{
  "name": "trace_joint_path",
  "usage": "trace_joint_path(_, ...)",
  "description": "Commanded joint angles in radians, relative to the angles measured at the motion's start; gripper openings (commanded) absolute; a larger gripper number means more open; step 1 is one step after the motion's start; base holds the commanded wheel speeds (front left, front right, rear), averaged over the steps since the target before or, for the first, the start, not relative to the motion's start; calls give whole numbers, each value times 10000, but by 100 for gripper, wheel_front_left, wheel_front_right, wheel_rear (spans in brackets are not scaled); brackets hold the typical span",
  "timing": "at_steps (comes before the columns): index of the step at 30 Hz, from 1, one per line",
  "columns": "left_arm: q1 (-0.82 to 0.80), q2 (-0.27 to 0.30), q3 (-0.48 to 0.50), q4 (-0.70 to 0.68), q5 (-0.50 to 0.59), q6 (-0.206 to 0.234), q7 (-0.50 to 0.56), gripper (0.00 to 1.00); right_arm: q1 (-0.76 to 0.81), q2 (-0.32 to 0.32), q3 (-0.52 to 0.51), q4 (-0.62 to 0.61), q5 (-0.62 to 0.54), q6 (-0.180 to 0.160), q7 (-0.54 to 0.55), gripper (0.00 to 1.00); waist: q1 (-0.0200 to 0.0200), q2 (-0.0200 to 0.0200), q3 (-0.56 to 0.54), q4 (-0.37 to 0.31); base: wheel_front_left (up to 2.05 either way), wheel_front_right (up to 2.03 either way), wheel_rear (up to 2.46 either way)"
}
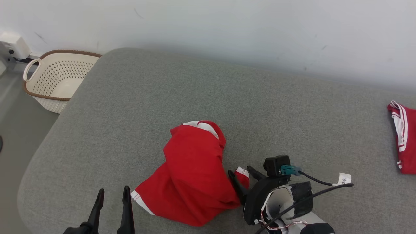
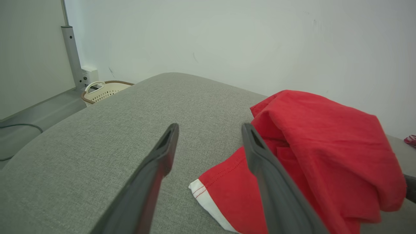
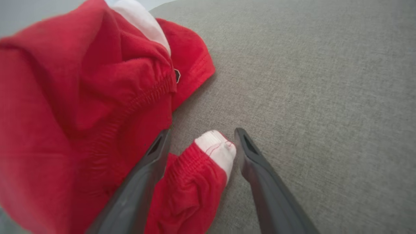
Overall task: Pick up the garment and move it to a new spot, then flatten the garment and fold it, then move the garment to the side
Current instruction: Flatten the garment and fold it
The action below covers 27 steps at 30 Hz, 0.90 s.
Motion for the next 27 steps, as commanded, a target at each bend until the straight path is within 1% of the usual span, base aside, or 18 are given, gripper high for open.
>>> trace_joint_path(1, -70, 0, 31, 55, 68, -63, -37, 100, -97, -8, 137, 200, -101, 1, 114, 100, 0, -1, 37, 31, 0, 0, 0)
trace_joint_path(3, -110, -24, 87, 96, 66, -66, -37, 100, -212, -3, 270, 407, -5, 1, 260, 100, 0, -1, 53, 28, 0, 0, 0)
trace_joint_path(4, -131, -33, 117, 111, 66, -89, -37, 100, -279, 1, 349, 490, -22, 1, 323, 81, 0, -1, 54, 23, 0, 0, 0)
trace_joint_path(5, -146, -44, 136, 121, 71, -114, -37, 100, -312, 3, 420, 594, -18, 1, 387, 37, 0, -1, 55, 16, 0, 0, 0)
trace_joint_path(6, -162, -57, 147, 138, 80, -134, -37, 100, -343, 1, 500, 693, -83, 1, 414, 14, 0, -1, 55, 9, 0, 0, 0)
trace_joint_path(7, -176, -68, 158, 154, 90, -155, -37, 100, -383, -2, 495, 768, -124, 1, 342, 0, 0, -1, 59, 3, 0, 0, 0)
trace_joint_path(12, -206, -99, 239, 221, 105, -193, -38, 100, -613, 0, 315, 1049, -109, 1, -125, 0, 0, -1, 78, -33, 0, 0, 0)
trace_joint_path(16, -137, -111, 312, 227, 115, -207, -38, 100, -890, -3, -104, 1058, 225, 1, -796, 0, 0, -1, 59, -111, 0, 0, 0)
trace_joint_path(18, -81, -114, 346, 223, 114, -196, -38, 100, -1067, 0, -431, 1145, 397, 1, -1103, 0, 0, -1, 27, -158, 0, 0, 0)
trace_joint_path(22, 99, -117, 521, 101, 75, -128, -38, 100, -1594, -45, -1218, 1562, 47, 1, -1559, 0, 0, -1, -22, -403, 0, 0, 0)
trace_joint_path(24, 187, -122, 549, 82, 77, -155, -38, 100, -1783, -256, -1649, 1637, -144, 1, -1690, 0, 0, -1, -63, -517, 0, 0, 0)
trace_joint_path(25, 196, -119, 557, 69, 19, -164, -38, 100, -1872, -409, -2041, 1547, -317, 1, -1744, 0, 0, -1, -111, -613, 0, 0, 0)
trace_joint_path(27, 183, -122, 518, 53, -41, -127, -38, 100, -1790, -622, -2372, 1378, -526, 1, -1784, 0, 0, -1, -168, -692, 0, 0, 0)
